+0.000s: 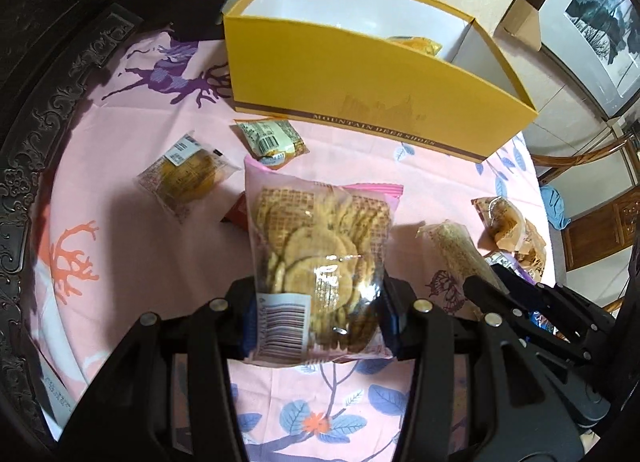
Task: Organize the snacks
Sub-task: 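Carry both snacks into the yellow box and open both tools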
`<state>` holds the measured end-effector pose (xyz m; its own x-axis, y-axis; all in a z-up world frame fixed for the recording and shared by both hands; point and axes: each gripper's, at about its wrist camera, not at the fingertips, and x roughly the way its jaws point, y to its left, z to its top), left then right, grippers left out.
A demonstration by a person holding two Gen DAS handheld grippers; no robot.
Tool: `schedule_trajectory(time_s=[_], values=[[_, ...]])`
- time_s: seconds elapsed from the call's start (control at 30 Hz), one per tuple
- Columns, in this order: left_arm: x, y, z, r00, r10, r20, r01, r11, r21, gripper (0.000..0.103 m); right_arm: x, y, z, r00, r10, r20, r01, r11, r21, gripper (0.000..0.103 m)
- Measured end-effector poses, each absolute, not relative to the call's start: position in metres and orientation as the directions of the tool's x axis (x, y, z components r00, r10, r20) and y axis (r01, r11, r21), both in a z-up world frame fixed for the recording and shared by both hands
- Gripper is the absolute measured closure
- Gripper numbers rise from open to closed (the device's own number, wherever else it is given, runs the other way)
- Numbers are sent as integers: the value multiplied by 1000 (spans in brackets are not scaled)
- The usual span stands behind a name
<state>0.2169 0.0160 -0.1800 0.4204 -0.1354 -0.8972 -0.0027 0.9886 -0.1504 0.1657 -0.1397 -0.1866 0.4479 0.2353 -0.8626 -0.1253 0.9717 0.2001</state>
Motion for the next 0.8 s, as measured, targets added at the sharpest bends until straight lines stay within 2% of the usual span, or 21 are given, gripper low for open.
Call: schedule_trajectory(time_s=[0.43,0.8], values=[[233,8,-147,473,-151,-868,16,987,-162,55,174,-153,-142,570,219,-792,-130,976,177,74],[336,-2,-87,563,-135,-815,6,987,-160,55,243,-153,-66,697,211,-686,-136,977,163,74]])
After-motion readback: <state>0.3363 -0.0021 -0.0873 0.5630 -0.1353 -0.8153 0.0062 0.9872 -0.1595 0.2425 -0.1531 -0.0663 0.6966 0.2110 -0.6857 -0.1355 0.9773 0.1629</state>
